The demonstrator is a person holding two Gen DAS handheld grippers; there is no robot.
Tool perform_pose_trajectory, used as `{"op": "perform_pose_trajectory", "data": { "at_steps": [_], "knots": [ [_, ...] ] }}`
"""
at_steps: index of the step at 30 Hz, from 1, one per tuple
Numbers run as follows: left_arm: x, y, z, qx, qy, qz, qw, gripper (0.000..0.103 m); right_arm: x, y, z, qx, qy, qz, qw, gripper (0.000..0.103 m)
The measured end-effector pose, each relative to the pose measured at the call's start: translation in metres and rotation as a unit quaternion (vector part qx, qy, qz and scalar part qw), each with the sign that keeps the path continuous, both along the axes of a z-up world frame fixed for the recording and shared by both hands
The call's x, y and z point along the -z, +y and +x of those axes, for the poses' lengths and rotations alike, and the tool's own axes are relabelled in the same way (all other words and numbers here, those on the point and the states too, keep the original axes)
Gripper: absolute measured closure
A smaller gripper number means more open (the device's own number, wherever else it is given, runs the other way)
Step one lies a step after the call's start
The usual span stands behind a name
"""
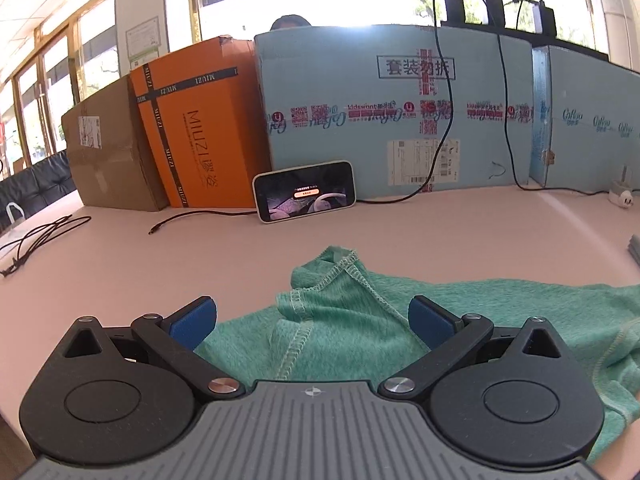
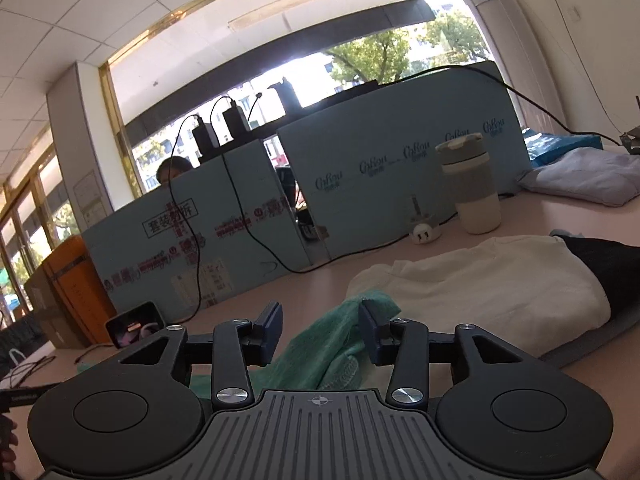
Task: Fold clothes
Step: 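Carry the green t-shirt with the right gripper toward the white shirt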
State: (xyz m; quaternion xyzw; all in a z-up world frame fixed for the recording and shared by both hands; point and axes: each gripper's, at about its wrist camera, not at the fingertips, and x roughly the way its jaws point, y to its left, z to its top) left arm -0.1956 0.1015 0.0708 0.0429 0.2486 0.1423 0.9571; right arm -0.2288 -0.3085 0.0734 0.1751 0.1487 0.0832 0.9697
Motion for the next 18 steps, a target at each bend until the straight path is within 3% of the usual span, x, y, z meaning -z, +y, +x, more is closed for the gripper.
{"op": "perform_pose_trajectory", "data": {
  "at_steps": [2, 6, 13, 17, 18],
  "knots": [
    [0.001, 0.002, 0.013, 0.007, 0.014, 0.016, 0.9997, 0.000, 0.009, 0.006, -0.002, -0.006, 0.017, -0.005, 1.000, 0.035],
    [0.008, 0.004, 0.033, 0.016, 0.032, 0.036, 0.9987, 0.000, 0.025, 0.014, 0.000, -0.020, 0.049, 0.008, 0.999, 0.033],
    [0.029, 0.010, 0.050, 0.019, 0.054, 0.011, 0.9983, 0.000, 0.045, 0.021, 0.005, -0.032, 0.097, 0.033, 0.994, 0.031],
    [0.040, 0.013, 0.052, 0.025, 0.065, -0.019, 0.9974, 0.004, 0.051, 0.029, 0.006, -0.051, 0.108, 0.019, 0.993, 0.029],
    [0.040, 0.016, 0.051, 0.028, 0.062, -0.031, 0.9972, 0.010, 0.050, 0.031, 0.006, -0.055, 0.109, 0.014, 0.992, 0.029]
  ]
}}
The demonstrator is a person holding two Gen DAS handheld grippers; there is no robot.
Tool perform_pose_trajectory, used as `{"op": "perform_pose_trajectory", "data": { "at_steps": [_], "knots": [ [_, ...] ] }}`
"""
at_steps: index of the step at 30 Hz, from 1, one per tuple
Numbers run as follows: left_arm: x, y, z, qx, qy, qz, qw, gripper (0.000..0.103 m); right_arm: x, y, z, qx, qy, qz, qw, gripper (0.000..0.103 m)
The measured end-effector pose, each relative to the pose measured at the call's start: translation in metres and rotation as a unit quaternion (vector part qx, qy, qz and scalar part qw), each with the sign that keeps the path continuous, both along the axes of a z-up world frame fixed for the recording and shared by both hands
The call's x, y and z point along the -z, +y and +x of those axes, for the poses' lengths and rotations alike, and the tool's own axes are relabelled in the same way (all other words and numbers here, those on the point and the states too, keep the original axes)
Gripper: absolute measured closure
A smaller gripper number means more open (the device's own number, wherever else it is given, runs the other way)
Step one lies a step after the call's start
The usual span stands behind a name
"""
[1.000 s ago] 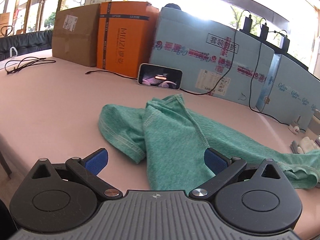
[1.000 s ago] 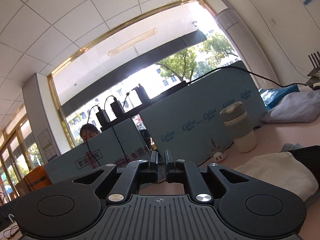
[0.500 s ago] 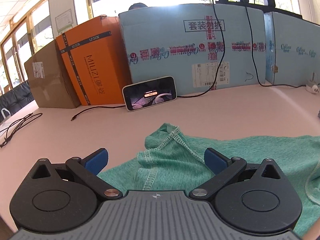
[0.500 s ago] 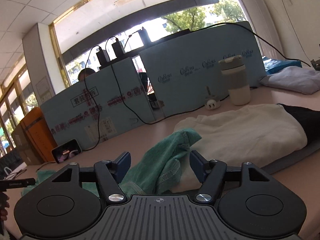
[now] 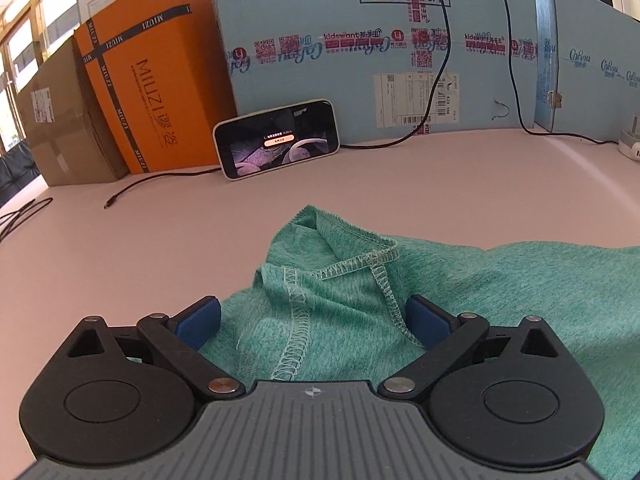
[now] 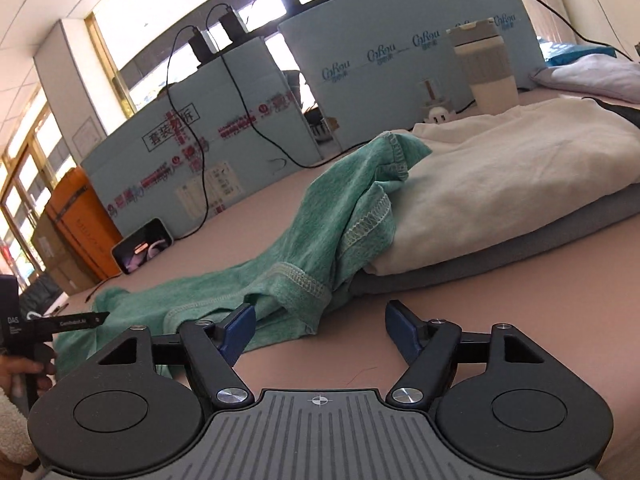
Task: Fold clothes
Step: 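Carry the green t-shirt with the right gripper toward the white shirt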
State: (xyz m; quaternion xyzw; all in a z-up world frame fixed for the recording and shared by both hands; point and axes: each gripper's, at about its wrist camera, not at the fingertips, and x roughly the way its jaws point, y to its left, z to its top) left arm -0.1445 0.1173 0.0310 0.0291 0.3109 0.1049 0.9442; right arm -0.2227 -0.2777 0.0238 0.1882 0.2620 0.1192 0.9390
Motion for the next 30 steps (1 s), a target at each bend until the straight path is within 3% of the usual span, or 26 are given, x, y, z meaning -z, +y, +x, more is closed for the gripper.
{"op": "perform_pose_trajectory", "data": {
  "at_steps": [1, 5, 12, 14, 19, 26, 30],
  "knots": [
    [0.000, 0.003, -0.001, 0.002, -0.001, -0.016, 0.9999, 0.013, -0.001, 0.002, 0.001, -0.006, 0.001, -0.003, 1.000, 0.028],
    [0.003, 0.008, -0.007, 0.024, -0.003, -0.064, 0.9977, 0.042, -0.005, 0.016, 0.005, -0.069, 0.005, -0.007, 0.998, 0.028],
    [0.002, -0.004, -0.027, 0.062, -0.004, -0.066, 0.9959, 0.080, -0.007, 0.047, 0.015, -0.140, 0.017, -0.049, 0.989, 0.024],
    [-0.001, -0.008, -0.036, 0.080, 0.005, -0.068, 0.9945, 0.085, -0.009, 0.051, 0.017, -0.146, 0.019, -0.062, 0.987, 0.024],
    [-0.003, -0.026, -0.072, 0.128, 0.018, -0.077, 0.9886, 0.087, -0.012, 0.059, 0.032, -0.159, 0.032, -0.118, 0.980, 0.024],
    [-0.003, -0.046, -0.112, 0.187, 0.034, -0.118, 0.9747, 0.087, -0.012, 0.088, 0.071, -0.173, 0.042, -0.222, 0.958, 0.022],
    [-0.002, -0.053, -0.119, 0.207, 0.037, -0.135, 0.9683, 0.087, -0.012, 0.122, 0.103, -0.200, 0.045, -0.254, 0.945, 0.021]
  ]
}}
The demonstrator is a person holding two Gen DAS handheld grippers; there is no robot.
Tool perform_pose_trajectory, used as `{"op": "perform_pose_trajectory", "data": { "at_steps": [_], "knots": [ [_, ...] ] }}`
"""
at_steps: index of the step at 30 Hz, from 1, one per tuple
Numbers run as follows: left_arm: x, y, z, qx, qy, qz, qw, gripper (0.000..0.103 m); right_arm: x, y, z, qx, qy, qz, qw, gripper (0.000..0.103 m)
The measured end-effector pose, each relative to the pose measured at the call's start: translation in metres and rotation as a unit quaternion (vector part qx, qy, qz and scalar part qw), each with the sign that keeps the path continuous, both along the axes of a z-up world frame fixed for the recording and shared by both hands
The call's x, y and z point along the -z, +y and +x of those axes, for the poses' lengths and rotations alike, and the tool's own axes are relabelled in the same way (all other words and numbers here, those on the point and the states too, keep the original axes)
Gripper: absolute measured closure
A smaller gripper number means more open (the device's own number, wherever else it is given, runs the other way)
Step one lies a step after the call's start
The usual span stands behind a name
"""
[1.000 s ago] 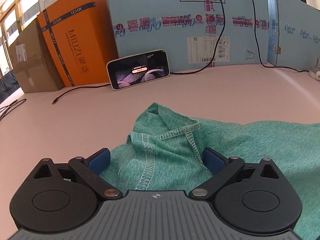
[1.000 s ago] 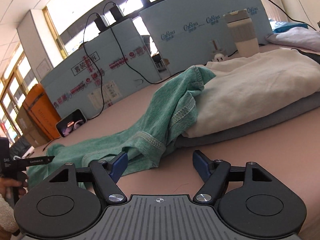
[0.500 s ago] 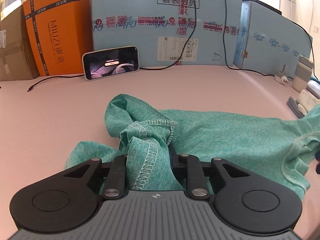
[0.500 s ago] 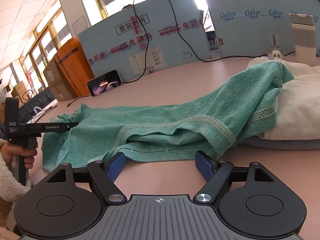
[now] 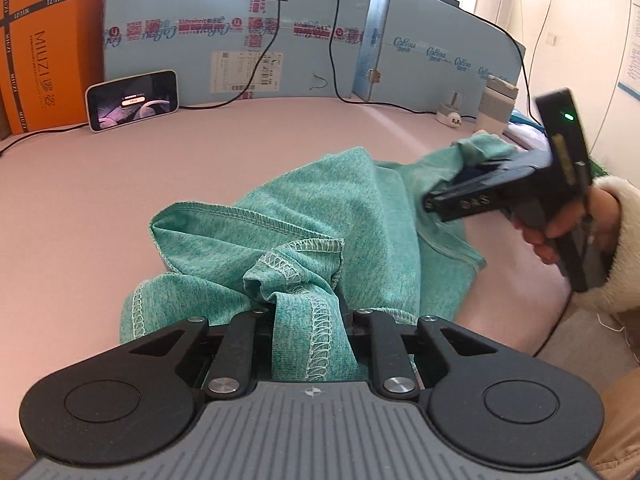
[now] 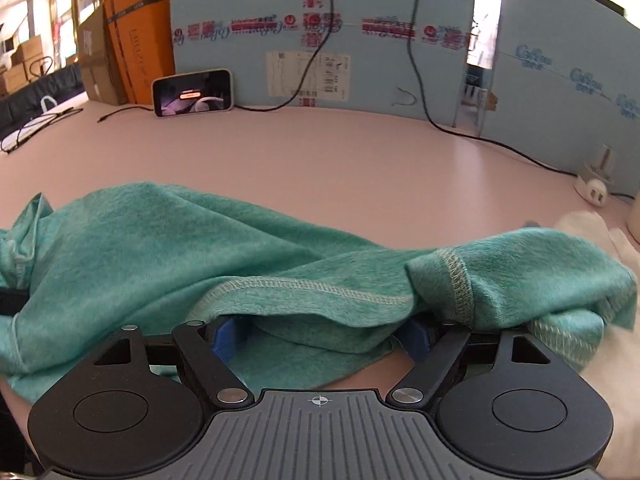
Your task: Fold clothes
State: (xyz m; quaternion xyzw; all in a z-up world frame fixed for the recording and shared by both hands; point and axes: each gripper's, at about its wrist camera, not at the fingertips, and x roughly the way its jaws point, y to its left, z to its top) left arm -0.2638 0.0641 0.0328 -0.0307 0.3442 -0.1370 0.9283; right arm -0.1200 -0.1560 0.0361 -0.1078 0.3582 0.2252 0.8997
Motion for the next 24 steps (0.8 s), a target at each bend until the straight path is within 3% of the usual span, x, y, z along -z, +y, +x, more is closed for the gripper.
{"op": "perform_pose_trajectory", "data": {
  "at_steps": [9, 24],
  "knots": [
    [0.003, -0.013, -0.010, 0.037, 0.008, -0.042, 0.9984, 0.087, 0.003, 0.068, 0.050, -0.060, 0.021, 0.001, 0.998, 0.019],
    [0.002, -0.008, 0.009, 0.007, 0.013, -0.066, 0.9977, 0.087, 0.010, 0.167, 0.042, -0.214, 0.011, 0.010, 0.977, 0.019]
  ]
}}
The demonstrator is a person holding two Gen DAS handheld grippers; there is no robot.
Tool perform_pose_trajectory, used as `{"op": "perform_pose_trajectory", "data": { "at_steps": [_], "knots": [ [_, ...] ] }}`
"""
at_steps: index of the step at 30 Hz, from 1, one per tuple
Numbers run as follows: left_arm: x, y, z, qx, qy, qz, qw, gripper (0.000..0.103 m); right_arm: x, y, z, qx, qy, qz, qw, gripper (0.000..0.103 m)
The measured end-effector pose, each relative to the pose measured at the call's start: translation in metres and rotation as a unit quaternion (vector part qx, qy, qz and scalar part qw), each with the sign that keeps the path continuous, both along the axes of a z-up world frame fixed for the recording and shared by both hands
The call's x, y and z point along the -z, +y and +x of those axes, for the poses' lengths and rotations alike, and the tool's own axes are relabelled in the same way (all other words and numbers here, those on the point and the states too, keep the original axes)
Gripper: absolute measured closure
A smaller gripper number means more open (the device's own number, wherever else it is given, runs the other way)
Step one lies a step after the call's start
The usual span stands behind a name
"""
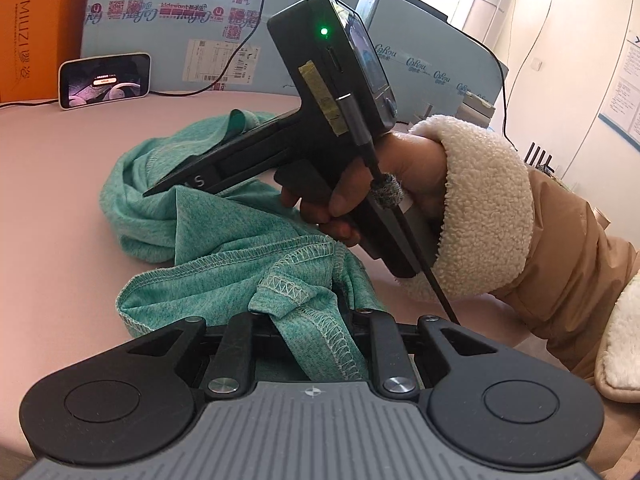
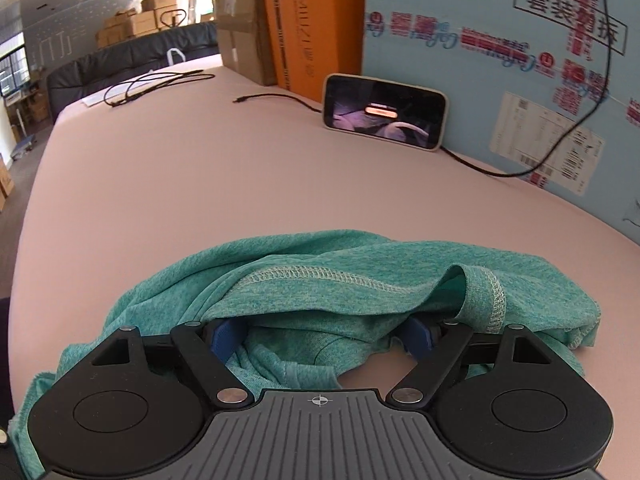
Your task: Fold clothes
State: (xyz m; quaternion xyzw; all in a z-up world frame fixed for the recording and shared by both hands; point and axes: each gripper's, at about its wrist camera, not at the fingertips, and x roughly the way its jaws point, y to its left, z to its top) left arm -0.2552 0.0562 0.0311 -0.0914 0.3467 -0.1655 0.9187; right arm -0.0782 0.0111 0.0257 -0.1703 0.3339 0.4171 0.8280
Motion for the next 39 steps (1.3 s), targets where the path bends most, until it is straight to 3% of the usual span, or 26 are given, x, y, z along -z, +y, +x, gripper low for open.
{"op": "perform_pose_trajectory", "data": {
  "at_steps": [7, 17, 21, 31, 39],
  "knots": [
    [0.001, -0.001, 0.002, -0.007, 0.003, -0.007, 0.9999, 0.084, -0.003, 0.004, -0.003, -0.029, 0.010, 0.010, 0.999, 0.020],
    [0.006, -0.002, 0.000, -0.012, -0.004, -0.019, 0.9997, 0.081, -0.049, -0.095, -0.005, 0.052, 0.003, 0.105, 0.993, 0.022],
    [0.006, -0.001, -0.003, -0.013, -0.006, -0.020, 0.9997, 0.079, -0.040, -0.110, -0.017, 0.061, 0.010, 0.095, 0.994, 0.051],
    [0.008, 0.001, -0.009, -0.016, -0.010, -0.027, 0.9995, 0.076, -0.007, -0.102, -0.019, 0.058, 0.118, 0.124, 0.984, 0.056],
    [0.004, -0.005, -0.008, -0.009, -0.009, -0.011, 0.9999, 0.067, 0.000, -0.097, -0.025, 0.064, 0.114, 0.126, 0.983, 0.095]
  ]
}}
